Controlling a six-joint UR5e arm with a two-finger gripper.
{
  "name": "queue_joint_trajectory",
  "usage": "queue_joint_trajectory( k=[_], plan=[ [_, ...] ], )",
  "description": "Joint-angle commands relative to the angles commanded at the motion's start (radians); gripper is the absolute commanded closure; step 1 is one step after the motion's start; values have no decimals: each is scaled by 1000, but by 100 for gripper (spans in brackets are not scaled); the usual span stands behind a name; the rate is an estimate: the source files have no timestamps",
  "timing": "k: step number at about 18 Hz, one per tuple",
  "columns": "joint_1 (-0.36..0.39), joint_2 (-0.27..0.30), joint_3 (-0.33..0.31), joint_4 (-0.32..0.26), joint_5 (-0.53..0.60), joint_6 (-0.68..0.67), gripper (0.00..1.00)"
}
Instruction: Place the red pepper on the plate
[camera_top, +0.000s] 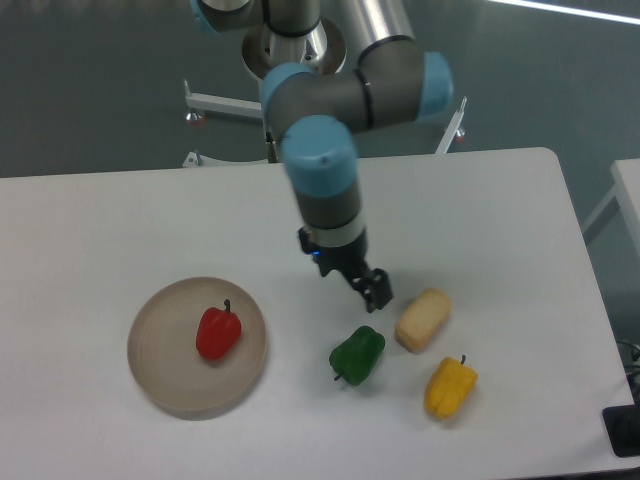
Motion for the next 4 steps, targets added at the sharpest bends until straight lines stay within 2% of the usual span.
queue_joint_trajectory(
  k=[4],
  plan=[
    [8,0,-8,5,0,0,1]
  ],
)
